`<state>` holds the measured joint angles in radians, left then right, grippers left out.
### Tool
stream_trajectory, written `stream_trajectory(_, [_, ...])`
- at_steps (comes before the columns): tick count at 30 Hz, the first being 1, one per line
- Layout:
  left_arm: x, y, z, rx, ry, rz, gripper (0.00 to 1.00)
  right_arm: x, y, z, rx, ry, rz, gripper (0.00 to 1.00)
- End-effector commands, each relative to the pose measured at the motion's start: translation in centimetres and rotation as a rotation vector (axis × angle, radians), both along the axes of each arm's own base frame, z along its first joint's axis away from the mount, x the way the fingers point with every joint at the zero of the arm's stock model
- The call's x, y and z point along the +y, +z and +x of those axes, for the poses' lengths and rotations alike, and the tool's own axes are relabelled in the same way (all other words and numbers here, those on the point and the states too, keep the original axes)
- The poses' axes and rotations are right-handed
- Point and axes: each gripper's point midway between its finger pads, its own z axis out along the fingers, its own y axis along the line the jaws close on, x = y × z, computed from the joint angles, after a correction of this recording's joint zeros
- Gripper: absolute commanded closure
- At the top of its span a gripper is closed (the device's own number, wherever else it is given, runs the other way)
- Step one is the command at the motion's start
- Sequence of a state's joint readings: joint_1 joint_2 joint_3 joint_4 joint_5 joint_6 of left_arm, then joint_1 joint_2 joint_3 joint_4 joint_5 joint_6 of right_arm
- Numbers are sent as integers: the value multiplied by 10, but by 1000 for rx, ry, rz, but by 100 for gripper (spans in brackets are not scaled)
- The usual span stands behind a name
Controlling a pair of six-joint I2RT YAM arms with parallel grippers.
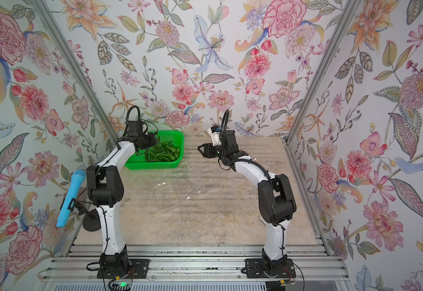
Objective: Take small green peppers out of containers
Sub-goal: Place the green pepper in the basket, then reset both arms
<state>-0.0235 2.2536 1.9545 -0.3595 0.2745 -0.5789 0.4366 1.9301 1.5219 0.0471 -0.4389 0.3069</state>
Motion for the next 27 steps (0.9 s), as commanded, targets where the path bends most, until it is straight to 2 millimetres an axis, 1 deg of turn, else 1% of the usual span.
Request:
stream_trajectory(1, [12, 25, 7, -74, -13, 59, 53, -6, 5, -7, 2, 10, -6, 34])
stream_trajectory(2, [12, 25, 6, -78, -20, 62, 52, -9, 5, -10, 3, 10, -11, 32])
stream_trajectory(3, [12, 25, 4, -87, -38, 66, 49, -12, 3, -13, 6, 11, -19, 25])
stream_trajectory(5, [12, 28, -4, -104, -65, 63, 42, -20, 1, -19, 12, -2, -46, 16])
stream_trajectory(6, [15, 31, -9, -118, -65, 67, 39, -27, -1, -22, 12, -20, -66, 4])
stream_trajectory(7, [19, 36, -16, -138, -57, 79, 37, -33, -3, -25, 8, -31, -84, 0])
stream_trajectory(9, [25, 48, -32, -188, -45, 110, 33, -48, -6, -31, -5, -64, -126, 0])
stream_trajectory(11, [36, 60, -49, -232, -15, 146, 31, -66, -9, -36, -27, -122, -181, 0])
stream_trajectory(12, [44, 69, -58, -259, 9, 177, 30, -77, -11, -38, -40, -160, -212, 0])
stream_trajectory(15, [70, 90, -90, -335, 108, 299, 28, -103, -17, -51, -68, -214, -291, 0])
stream_trajectory(17, [85, 99, -113, -396, 179, 376, 26, -125, -21, -56, -76, -293, -339, 0])
stream_trajectory(18, [90, 98, -122, -423, 204, 406, 24, -138, -25, -61, -86, -339, -359, 0])
stream_trajectory(19, [96, 110, -137, -481, 239, 433, 23, -152, -25, -65, -116, -401, -364, 0])
stream_trajectory(20, [100, 110, -148, -511, 264, 452, 22, -162, -26, -69, -145, -448, -363, 0])
stream_trajectory(23, [107, 104, -182, -603, 325, 487, 11, -185, -23, -87, -232, -519, -331, 0])
stream_trajectory(24, [109, 100, -193, -628, 346, 492, 1, -192, -21, -94, -262, -538, -347, 0])
stream_trajectory(25, [111, 95, -201, -637, 362, 493, 0, -198, -17, -100, -289, -550, -365, 0])
stream_trajectory(27, [109, 80, -210, -609, 335, 521, 0, -220, -19, -112, -300, -623, -431, 0])
